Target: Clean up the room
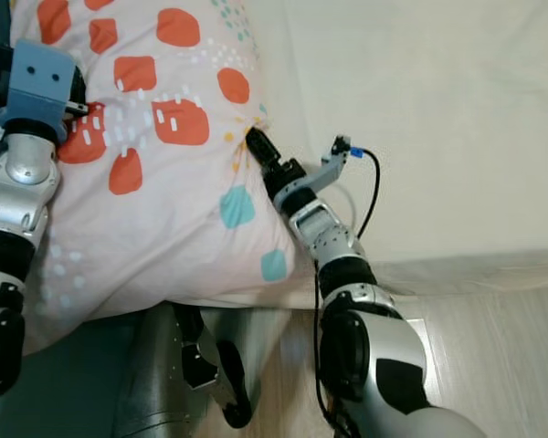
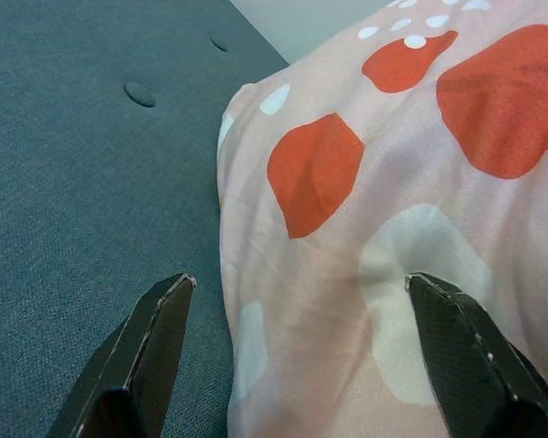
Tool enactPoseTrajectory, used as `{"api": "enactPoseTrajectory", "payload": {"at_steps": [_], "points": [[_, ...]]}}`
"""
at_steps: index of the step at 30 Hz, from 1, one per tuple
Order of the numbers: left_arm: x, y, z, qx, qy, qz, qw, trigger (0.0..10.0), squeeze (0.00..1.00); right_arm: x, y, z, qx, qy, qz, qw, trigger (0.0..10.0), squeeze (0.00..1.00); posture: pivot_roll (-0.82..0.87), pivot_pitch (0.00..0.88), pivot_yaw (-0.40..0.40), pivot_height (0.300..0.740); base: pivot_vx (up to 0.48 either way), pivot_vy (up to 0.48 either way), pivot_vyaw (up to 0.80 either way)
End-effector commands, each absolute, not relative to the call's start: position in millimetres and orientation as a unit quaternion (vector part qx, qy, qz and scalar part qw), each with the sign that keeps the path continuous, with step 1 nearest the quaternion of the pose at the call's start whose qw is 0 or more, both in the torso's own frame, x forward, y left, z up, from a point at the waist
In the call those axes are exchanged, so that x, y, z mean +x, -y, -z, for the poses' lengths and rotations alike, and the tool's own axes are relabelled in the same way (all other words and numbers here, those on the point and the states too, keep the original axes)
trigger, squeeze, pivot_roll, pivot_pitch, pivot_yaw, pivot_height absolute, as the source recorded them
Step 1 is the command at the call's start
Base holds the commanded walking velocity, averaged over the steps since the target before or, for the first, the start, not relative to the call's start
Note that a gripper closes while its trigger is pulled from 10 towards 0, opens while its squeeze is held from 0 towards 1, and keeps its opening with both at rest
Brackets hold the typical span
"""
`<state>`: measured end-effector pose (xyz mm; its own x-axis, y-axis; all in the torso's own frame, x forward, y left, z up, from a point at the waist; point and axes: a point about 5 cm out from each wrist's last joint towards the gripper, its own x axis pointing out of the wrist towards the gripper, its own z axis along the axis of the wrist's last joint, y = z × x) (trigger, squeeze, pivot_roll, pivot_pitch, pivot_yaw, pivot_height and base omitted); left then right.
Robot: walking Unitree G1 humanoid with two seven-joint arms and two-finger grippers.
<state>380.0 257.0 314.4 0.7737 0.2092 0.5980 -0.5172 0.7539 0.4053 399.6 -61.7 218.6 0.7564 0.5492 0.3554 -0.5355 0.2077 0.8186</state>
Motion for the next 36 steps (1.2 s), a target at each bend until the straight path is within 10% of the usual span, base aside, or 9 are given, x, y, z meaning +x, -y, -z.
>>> {"api": "enactPoseTrajectory", "payload": {"at_steps": [1,15,23,28,36], "points": [[379,-261,-304,0.295,0.250,-0.201,0.900,10.0,0.00,394,42,-216,0.504,-0.040,-0.387,0.771,0.0,0.00,0.07,0.521,0.120,0.540,0.000,0.000,0.00],[380,-256,-301,0.288,0.247,-0.196,0.904,10.0,0.00,392,27,-208,0.473,-0.123,-0.378,0.787,0.0,0.00,0.04,0.511,0.107,0.540,0.000,0.000,0.00],[383,-252,-297,0.278,0.240,-0.192,0.910,10.0,0.00,395,49,-245,0.480,0.044,-0.443,0.756,0.0,0.00,0.03,0.503,0.109,0.540,0.000,0.000,0.00],[387,-244,-293,0.260,0.233,-0.183,0.919,10.0,0.00,395,65,-293,0.412,0.159,-0.433,0.786,0.0,0.00,0.02,0.503,0.113,0.540,0.000,0.000,0.00],[393,-223,-291,0.240,0.239,-0.164,0.926,10.0,0.00,360,42,-355,0.397,0.264,-0.472,0.742,0.0,0.00,0.00,0.501,0.112,0.540,0.000,0.000,0.00]]}}
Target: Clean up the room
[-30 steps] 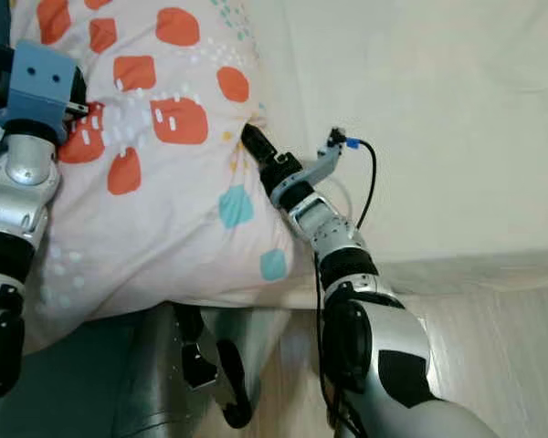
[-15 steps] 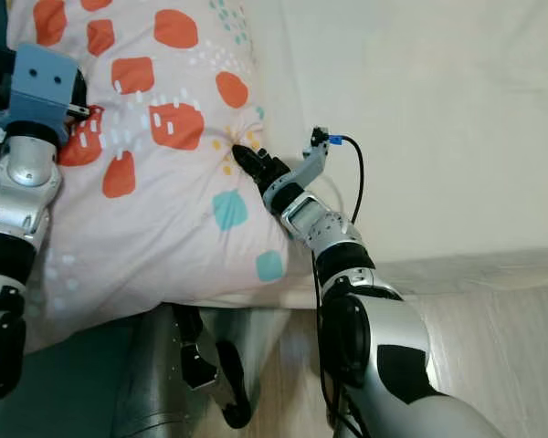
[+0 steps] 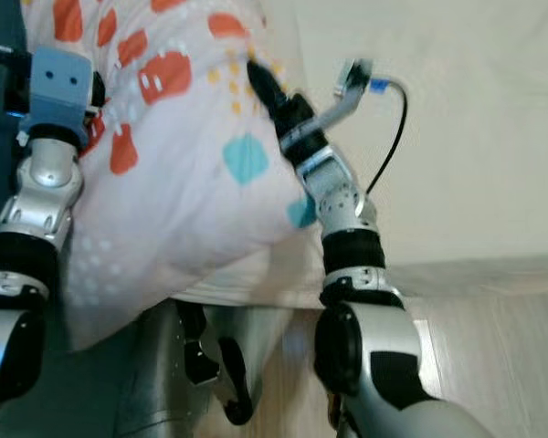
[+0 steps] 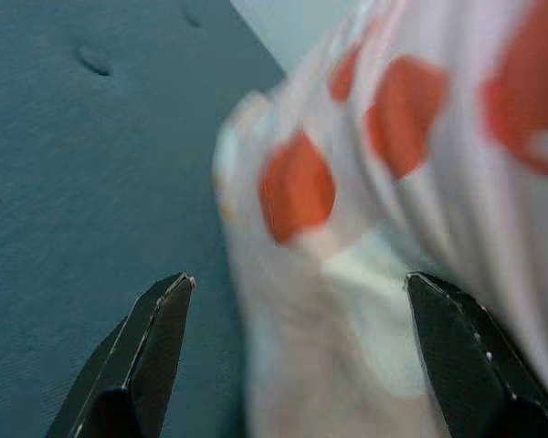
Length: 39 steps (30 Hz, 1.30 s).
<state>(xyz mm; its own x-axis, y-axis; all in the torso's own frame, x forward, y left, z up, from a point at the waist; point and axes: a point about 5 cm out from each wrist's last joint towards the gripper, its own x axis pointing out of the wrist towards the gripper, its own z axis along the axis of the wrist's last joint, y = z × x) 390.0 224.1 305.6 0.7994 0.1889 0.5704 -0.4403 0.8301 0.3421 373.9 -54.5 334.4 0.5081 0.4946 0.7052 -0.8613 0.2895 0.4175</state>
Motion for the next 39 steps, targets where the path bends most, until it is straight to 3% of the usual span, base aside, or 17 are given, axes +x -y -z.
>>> {"api": "enactPoseTrajectory", "payload": {"at_steps": [1,4,7,10,11,12,13,14,16,17,19,20,25,30,35,36,39], "points": [[393,-220,-291,0.237,0.240,-0.162,0.927,10.0,0.00,357,34,-355,0.390,0.262,-0.480,0.741,0.0,0.00,-0.01,0.501,0.110,0.540,0.000,0.000,0.00],[395,-211,-291,0.229,0.243,-0.155,0.930,10.0,0.00,353,0,-328,0.344,0.211,-0.489,0.773,0.0,0.00,-0.01,0.500,0.108,0.540,0.000,0.000,0.00],[396,-210,-291,0.228,0.244,-0.153,0.930,10.0,0.00,353,-8,-317,0.341,0.189,-0.485,0.783,0.0,0.00,-0.01,0.500,0.108,0.540,0.000,0.000,0.00],[396,-207,-291,0.229,0.246,-0.148,0.930,10.0,0.00,360,-24,-266,0.309,0.089,-0.440,0.839,0.0,0.00,-0.01,0.501,0.107,0.540,0.000,0.000,0.00],[395,-208,-292,0.231,0.247,-0.149,0.929,10.0,0.00,362,-25,-246,0.288,0.053,-0.418,0.860,2.9,0.00,-0.01,0.501,0.107,0.540,0.000,0.000,0.00],[395,-208,-292,0.231,0.247,-0.149,0.929,10.0,0.00,362,-25,-246,0.288,0.053,-0.418,0.860,2.9,0.00,-0.01,0.501,0.107,0.540,0.000,0.000,0.00],[395,-210,-292,0.233,0.248,-0.149,0.929,10.0,0.00,362,-26,-231,0.264,0.028,-0.405,0.875,8.3,0.00,0.00,0.502,0.103,0.540,0.000,0.000,0.00],[394,-211,-292,0.235,0.248,-0.150,0.928,10.0,0.00,363,-24,-218,0.242,0.005,-0.385,0.890,10.0,0.00,0.00,0.503,0.102,0.540,0.000,0.000,0.00],[393,-213,-292,0.236,0.248,-0.152,0.927,10.0,0.00,364,-21,-207,0.244,-0.016,-0.361,0.900,10.0,0.00,0.00,0.503,0.102,0.540,0.000,0.000,0.00],[393,-215,-292,0.238,0.248,-0.154,0.926,10.0,0.00,365,-17,-193,0.244,-0.038,-0.334,0.910,10.0,0.15,0.00,0.502,0.098,0.540,0.000,0.000,0.00],[392,-216,-292,0.238,0.248,-0.154,0.926,10.0,0.00,365,-16,-188,0.239,-0.044,-0.330,0.912,10.0,0.15,0.00,0.502,0.098,0.540,0.000,0.000,0.00],[392,-217,-292,0.239,0.248,-0.156,0.926,10.0,0.00,364,-15,-183,0.238,-0.052,-0.328,0.913,10.0,1.00,0.00,0.500,0.096,0.540,0.000,0.000,0.00],[391,-222,-296,0.240,0.250,-0.163,0.923,10.0,0.00,364,-11,-179,0.252,-0.058,-0.322,0.911,10.0,1.00,-0.01,0.489,0.090,0.540,0.000,0.000,0.00],[390,-247,-306,0.200,0.235,-0.191,0.932,10.0,0.00,376,33,-187,0.229,-0.044,-0.279,0.931,10.0,1.00,-0.03,0.444,0.074,0.540,0.000,0.000,0.00],[390,-254,-307,0.179,0.226,-0.193,0.938,10.0,0.00,378,47,-187,0.216,-0.043,-0.259,0.940,10.0,1.00,-0.04,0.425,0.069,0.540,0.000,0.000,0.00],[389,-265,-311,0.139,0.214,-0.191,0.948,10.0,0.00,380,70,-187,0.198,-0.040,-0.228,0.952,10.0,1.00,-0.05,0.413,0.066,0.540,0.000,0.000,0.00],[385,-278,-320,0.126,0.215,-0.185,0.951,10.0,0.00,379,92,-188,0.183,-0.033,-0.198,0.962,10.0,1.00,-0.05,0.383,0.061,0.540,0.000,0.000,0.00]]}}
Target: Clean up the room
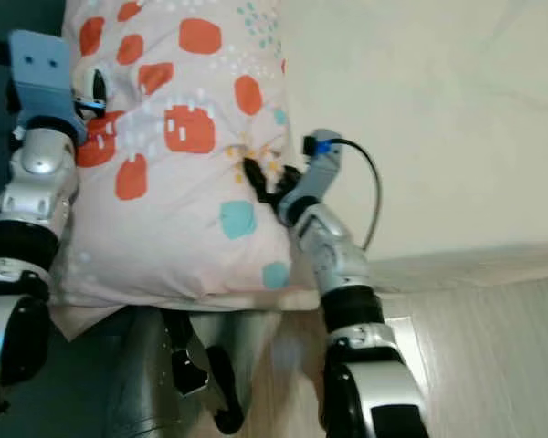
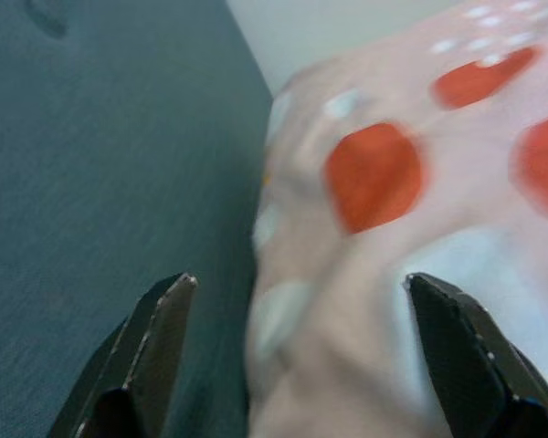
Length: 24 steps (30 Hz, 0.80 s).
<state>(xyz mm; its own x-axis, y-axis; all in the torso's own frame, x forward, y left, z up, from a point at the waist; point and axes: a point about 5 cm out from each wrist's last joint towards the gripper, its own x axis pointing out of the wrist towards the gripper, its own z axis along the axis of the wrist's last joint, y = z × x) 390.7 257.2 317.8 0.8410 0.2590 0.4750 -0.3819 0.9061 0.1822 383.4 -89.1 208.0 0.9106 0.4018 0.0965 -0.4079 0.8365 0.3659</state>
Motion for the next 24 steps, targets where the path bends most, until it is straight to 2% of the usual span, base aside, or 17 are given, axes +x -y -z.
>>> {"api": "enactPoseTrajectory", "payload": {"at_steps": [1,7,8,9,10,16,17,18,20,21,22,23,24], "points": [[384,-282,-323,0.129,0.217,-0.186,0.950,10.0,0.00,379,98,-188,0.179,-0.031,-0.189,0.965,10.0,1.00,-0.05,0.379,0.060,0.540,0.000,0.000,0.00],[374,-301,-340,0.119,0.231,-0.176,0.949,10.0,0.00,376,128,-186,0.162,-0.027,-0.117,0.979,10.0,1.00,-0.07,0.324,0.051,0.540,0.000,0.000,0.00],[371,-304,-343,0.118,0.238,-0.174,0.948,10.0,0.00,376,132,-188,0.164,-0.015,-0.109,0.980,10.0,0.88,-0.07,0.319,0.050,0.540,0.000,0.000,0.00],[371,-304,-343,0.118,0.238,-0.174,0.948,10.0,0.00,376,132,-188,0.164,-0.015,-0.109,0.980,10.0,0.88,-0.07,0.319,0.050,0.540,0.000,0.000,0.00],[370,-306,-345,0.116,0.245,-0.170,0.947,10.0,0.00,376,134,-189,0.162,-0.012,-0.103,0.981,10.0,0.00,-0.07,0.293,0.045,0.540,0.000,0.000,0.00],[366,-309,-346,0.109,0.251,-0.166,0.947,10.0,0.00,377,137,-190,0.157,-0.010,-0.094,0.983,10.0,0.00,-0.07,0.282,0.043,0.540,0.000,0.000,0.00],[368,-306,-339,0.087,0.242,-0.138,0.956,10.0,0.00,379,138,-191,0.158,-0.011,-0.091,0.983,10.0,0.00,-0.07,0.251,0.037,0.540,0.000,0.000,0.00],[375,-298,-318,0.042,0.198,-0.074,0.977,10.0,0.00,380,138,-192,0.160,-0.010,-0.091,0.983,10.0,0.00,-0.07,0.236,0.033,0.540,0.000,0.000,0.00],[375,-298,-318,0.042,0.198,-0.074,0.977,10.0,0.00,380,138,-192,0.160,-0.010,-0.091,0.983,10.0,0.00,-0.07,0.236,0.033,0.540,0.000,0.000,0.00],[381,-284,-287,0.017,0.129,0.010,0.991,10.0,0.00,380,138,-194,0.162,-0.008,-0.091,0.983,10.0,0.00,-0.09,0.228,0.034,0.540,0.000,0.000,0.00],[383,-265,-249,0.019,0.054,0.097,0.994,10.0,0.00,380,140,-197,0.163,-0.004,-0.091,0.982,10.0,0.00,-0.09,0.225,0.039,0.540,0.000,0.000,0.00],[383,-253,-218,0.050,-0.006,0.143,0.988,10.0,0.00,378,143,-198,0.163,0.000,-0.087,0.983,10.0,0.00,-0.10,0.220,0.045,0.540,0.000,0.000,0.00],[383,-253,-218,0.050,-0.006,0.143,0.988,10.0,0.00,378,143,-198,0.163,0.000,-0.087,0.983,10.0,0.00,-0.10,0.220,0.045,0.540,0.000,0.000,0.00]]}}
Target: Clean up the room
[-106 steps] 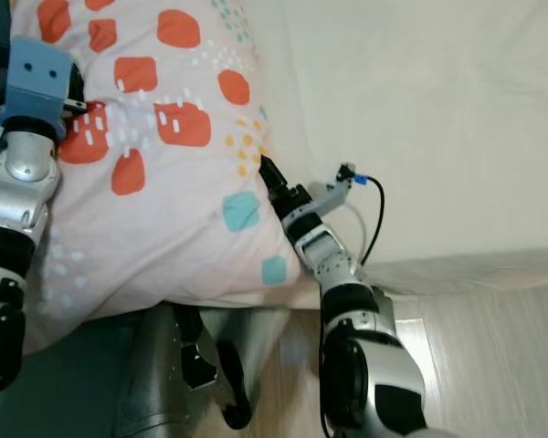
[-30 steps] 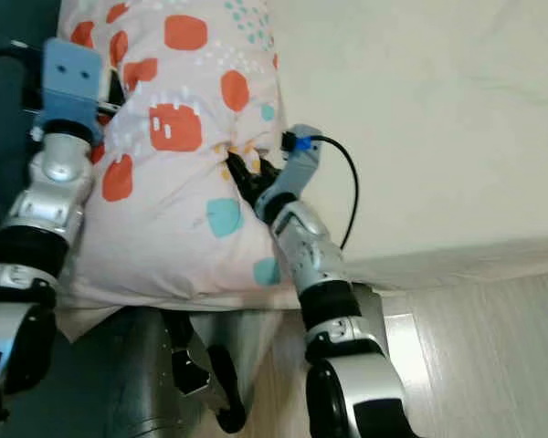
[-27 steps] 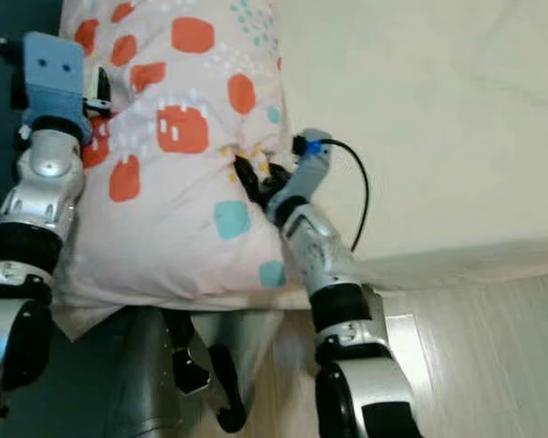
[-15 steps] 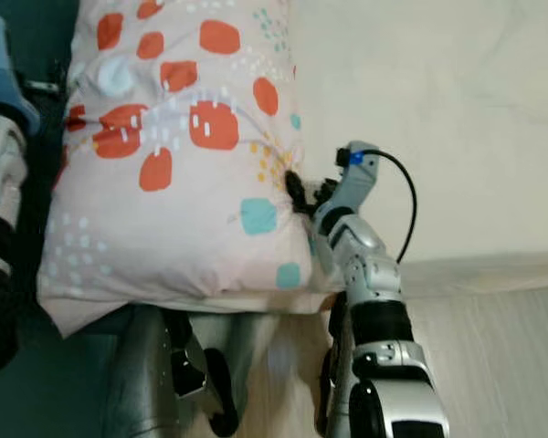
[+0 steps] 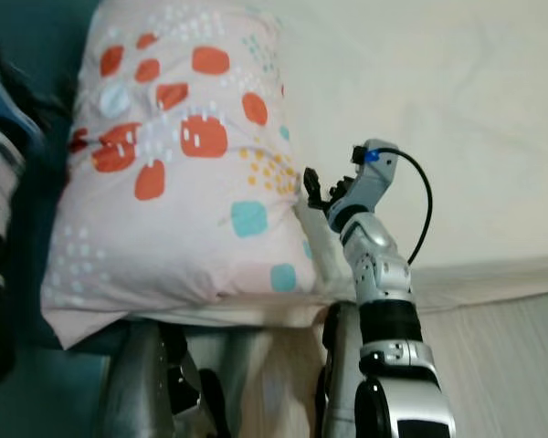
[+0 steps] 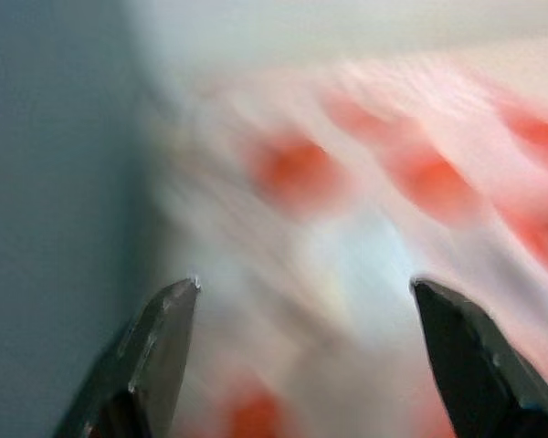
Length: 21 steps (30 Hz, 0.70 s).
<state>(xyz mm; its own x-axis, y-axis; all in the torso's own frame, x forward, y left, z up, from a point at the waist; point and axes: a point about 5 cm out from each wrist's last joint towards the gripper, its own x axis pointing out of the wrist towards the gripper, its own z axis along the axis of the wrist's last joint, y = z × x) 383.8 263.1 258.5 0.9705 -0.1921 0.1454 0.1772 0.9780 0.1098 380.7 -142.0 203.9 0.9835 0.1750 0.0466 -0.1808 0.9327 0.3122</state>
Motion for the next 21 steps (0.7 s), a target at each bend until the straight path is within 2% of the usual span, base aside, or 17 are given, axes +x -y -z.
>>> {"api": "enactPoseTrajectory", "payload": {"at_steps": [1,2,4,9,15,17,21], "points": [[383,-253,-218,0.050,-0.006,0.143,0.988,10.0,0.00,378,143,-198,0.163,0.000,-0.087,0.983,10.0,0.00,-0.10,0.220,0.045,0.540,0.000,0.000,0.00],[381,-246,-200,0.078,-0.038,0.164,0.983,10.0,0.00,377,145,-199,0.163,0.002,-0.084,0.983,10.0,0.00,-0.10,0.220,0.045,0.540,0.000,0.000,0.00],[384,-243,-186,0.082,-0.070,0.155,0.982,10.0,0.00,373,151,-199,0.166,0.006,-0.078,0.983,10.0,0.00,-0.12,0.221,0.068,0.540,0.000,0.000,0.00],[390,-237,-176,0.040,-0.111,0.129,0.985,10.0,0.00,366,155,-196,0.174,0.013,-0.077,0.982,10.0,0.00,-0.13,0.222,0.079,0.540,0.000,0.000,0.00],[395,-236,-184,-0.006,-0.095,0.084,0.992,10.0,0.00,360,155,-191,0.172,0.009,-0.079,0.982,10.0,0.00,-0.14,0.224,0.084,0.540,0.000,0.000,0.00],[399,-240,-197,-0.045,-0.063,0.056,0.995,10.0,0.00,357,155,-189,0.172,0.007,-0.077,0.982,10.0,0.00,-0.15,0.225,0.087,0.540,0.000,0.000,0.00],[399,-249,-200,-0.055,-0.054,0.020,0.997,10.0,0.00,356,156,-188,0.172,0.004,-0.075,0.982,10.0,0.00,-0.15,0.227,0.087,0.540,0.000,0.000,0.00]]}}
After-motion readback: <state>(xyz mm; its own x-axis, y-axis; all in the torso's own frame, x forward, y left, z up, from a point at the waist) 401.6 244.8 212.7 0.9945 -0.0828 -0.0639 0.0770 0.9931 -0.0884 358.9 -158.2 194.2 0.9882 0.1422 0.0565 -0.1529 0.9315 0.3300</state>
